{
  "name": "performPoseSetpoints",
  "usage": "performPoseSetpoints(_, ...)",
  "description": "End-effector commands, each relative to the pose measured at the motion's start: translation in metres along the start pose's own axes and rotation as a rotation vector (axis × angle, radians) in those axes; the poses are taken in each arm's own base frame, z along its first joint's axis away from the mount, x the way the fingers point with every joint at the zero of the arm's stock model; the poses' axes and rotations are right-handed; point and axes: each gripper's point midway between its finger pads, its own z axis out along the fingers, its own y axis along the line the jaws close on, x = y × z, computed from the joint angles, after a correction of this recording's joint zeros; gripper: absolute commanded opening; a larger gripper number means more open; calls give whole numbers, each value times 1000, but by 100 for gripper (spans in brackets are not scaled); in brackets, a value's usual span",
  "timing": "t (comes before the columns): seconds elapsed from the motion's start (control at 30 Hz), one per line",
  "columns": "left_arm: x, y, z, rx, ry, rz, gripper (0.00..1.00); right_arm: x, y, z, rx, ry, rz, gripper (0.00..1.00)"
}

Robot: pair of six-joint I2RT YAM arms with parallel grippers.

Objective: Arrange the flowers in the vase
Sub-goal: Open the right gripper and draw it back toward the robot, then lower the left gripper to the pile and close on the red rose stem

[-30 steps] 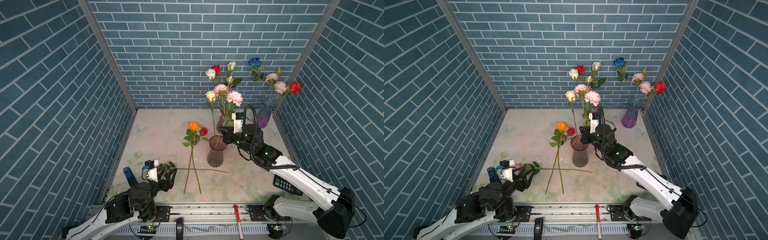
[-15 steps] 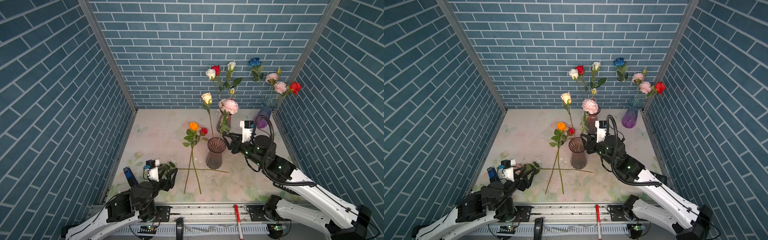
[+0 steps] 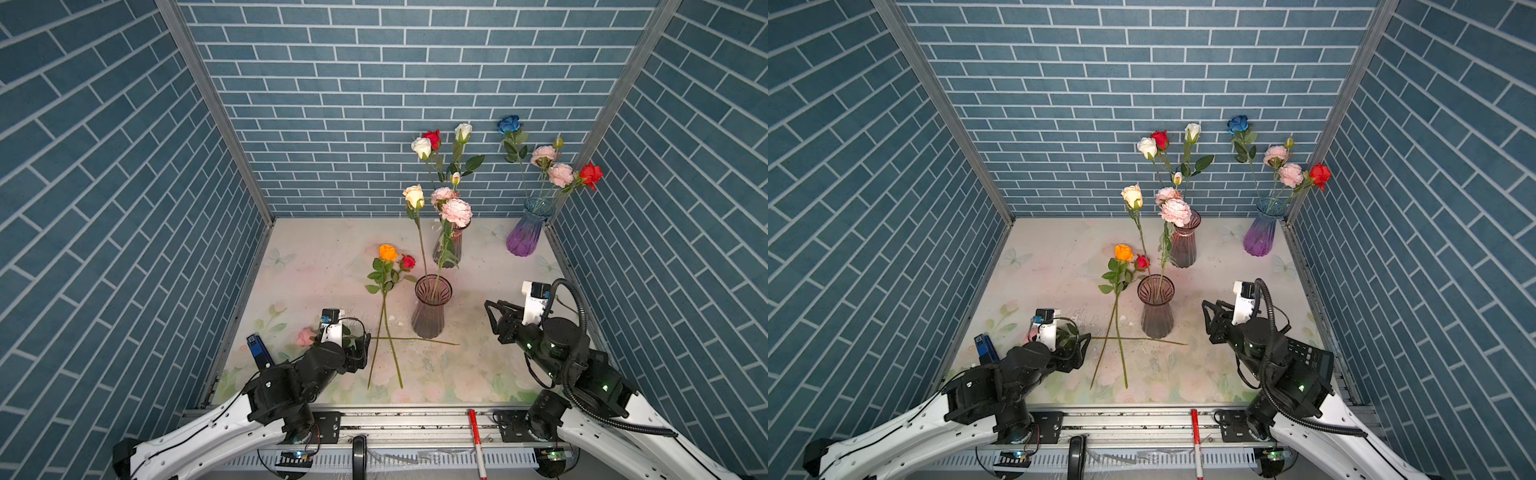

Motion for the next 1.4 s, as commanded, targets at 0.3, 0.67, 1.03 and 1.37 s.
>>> performPoseSetpoints(0.3,21,-21,79,158,326,-231,61,57,-51,12,122,47,76,44)
performPoseSetpoints(0.67,22,-21,160,53,502,-236,53,72,-62,26,62,-28,195,44)
performPoseSetpoints(1.03,32,7,187,-63,590,-298,40,72,-69,21,52,-58,231,44)
performPoseSetpoints(1.37,51,31,184,-226,702,-279,22,72,-69,22,51,-55,240,44)
